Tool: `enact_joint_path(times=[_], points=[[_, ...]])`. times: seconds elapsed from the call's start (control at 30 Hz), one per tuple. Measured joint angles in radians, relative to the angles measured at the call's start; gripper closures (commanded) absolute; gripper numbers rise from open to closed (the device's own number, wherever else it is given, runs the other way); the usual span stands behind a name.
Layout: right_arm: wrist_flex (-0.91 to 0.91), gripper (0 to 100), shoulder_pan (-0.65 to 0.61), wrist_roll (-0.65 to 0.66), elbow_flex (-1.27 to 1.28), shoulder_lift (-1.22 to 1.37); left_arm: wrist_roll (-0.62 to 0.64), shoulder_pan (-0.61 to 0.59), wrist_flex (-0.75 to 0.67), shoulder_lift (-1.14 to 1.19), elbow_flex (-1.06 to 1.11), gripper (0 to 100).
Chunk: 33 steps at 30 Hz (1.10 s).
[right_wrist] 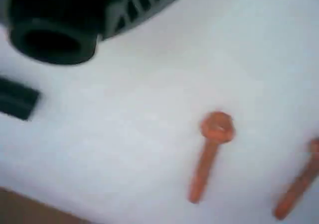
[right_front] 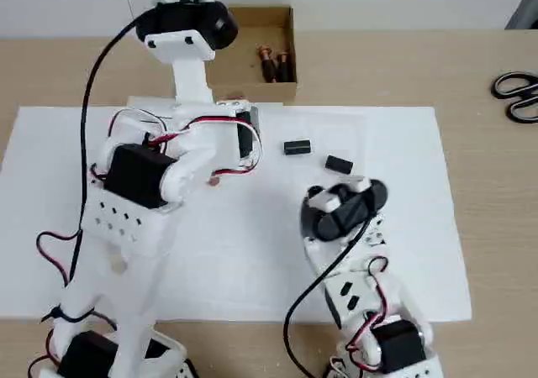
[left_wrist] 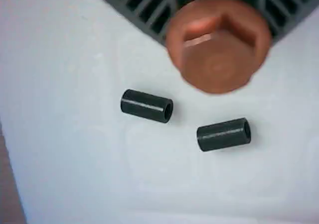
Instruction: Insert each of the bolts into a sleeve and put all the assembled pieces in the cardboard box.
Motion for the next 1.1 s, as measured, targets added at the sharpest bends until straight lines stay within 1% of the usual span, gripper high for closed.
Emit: enact_joint_path(times=[0.1, 0.23, 0.33, 0.5, 0.67, 0.8, 1.0, 1.1], points=[[-0.008, 99.5, -0.015, -0.012, 0.006, -0.002, 0.011, 0.0, -0.035, 0.0, 0.035, 99], [-0.009, 99.5, -0.017, -0.114, 0.006, -0.002, 0.015, 0.003, -0.097, -0.002, 0.04, 99], [-0.009, 99.5, -0.026, -0.141, 0.006, -0.002, 0.038, 0.037, -0.117, 0.0, 0.043, 99], [-0.009, 99.5, -0.089, -0.147, 0.008, -0.002, 0.043, 0.144, -0.203, -0.003, 0.147, 99], [-0.009, 99.5, -0.087, -0.149, 0.008, -0.002, 0.043, 0.187, -0.233, -0.003, 0.203, 99], [-0.009, 99.5, -0.095, -0.149, 0.008, -0.002, 0.046, 0.192, -0.233, -0.003, 0.207, 99], [-0.009, 99.5, -0.095, -0.15, 0.015, 0.0, 0.048, 0.189, -0.265, -0.005, 0.292, 99], [-0.009, 99.5, -0.095, -0.15, 0.015, 0.0, 0.049, 0.189, -0.272, -0.005, 0.293, 99]])
